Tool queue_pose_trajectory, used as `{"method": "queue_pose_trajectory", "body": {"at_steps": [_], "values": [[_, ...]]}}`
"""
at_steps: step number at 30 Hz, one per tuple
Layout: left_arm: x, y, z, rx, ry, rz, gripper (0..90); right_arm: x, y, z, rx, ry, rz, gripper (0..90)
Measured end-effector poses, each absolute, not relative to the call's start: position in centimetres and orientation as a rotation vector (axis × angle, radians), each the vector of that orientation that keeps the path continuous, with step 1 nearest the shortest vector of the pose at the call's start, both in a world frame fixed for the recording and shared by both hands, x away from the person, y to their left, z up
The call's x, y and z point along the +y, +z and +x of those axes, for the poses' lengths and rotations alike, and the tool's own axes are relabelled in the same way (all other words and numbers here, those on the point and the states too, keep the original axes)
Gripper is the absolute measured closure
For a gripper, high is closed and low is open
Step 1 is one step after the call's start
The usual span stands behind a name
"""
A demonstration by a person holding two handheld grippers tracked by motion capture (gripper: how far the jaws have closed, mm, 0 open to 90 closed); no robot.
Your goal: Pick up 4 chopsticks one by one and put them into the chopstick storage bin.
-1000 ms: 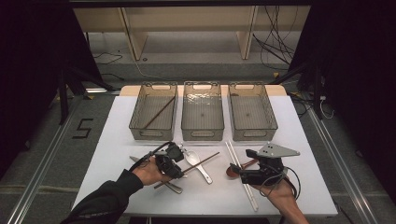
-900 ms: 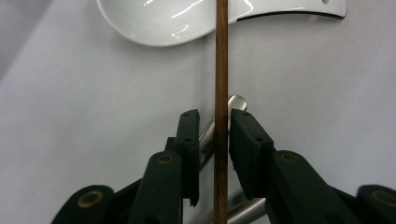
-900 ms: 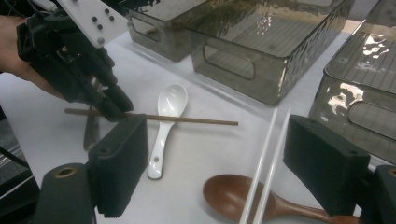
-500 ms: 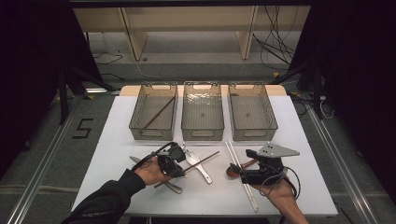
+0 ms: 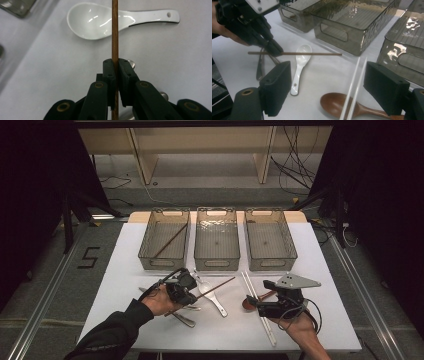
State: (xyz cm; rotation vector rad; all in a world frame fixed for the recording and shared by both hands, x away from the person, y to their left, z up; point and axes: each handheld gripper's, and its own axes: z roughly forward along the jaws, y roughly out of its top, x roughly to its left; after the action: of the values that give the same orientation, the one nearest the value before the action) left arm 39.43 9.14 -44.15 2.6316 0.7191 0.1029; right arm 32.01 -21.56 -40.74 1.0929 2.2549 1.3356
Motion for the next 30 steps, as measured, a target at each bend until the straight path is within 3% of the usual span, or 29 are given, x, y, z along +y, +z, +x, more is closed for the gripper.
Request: {"method": "queue_pose_trajectory", "body": {"at_steps": [10, 21, 30], "values": [[10.6, -41.7, 39.9, 0.728, 0.165, 2.501, 84.3, -21.6, -40.7, 32.0, 2.252, 1.336, 1.097, 23.1], [13.8, -39.1, 41.6, 0.846, 0.239, 2.265, 84.4, -21.6, -40.8, 32.0, 2.250, 1.332, 1.103, 23.1], [16.0, -37.6, 43.0, 0.913, 0.283, 2.170, 84.4, -21.6, -40.8, 32.0, 2.251, 1.332, 1.103, 23.1]]}}
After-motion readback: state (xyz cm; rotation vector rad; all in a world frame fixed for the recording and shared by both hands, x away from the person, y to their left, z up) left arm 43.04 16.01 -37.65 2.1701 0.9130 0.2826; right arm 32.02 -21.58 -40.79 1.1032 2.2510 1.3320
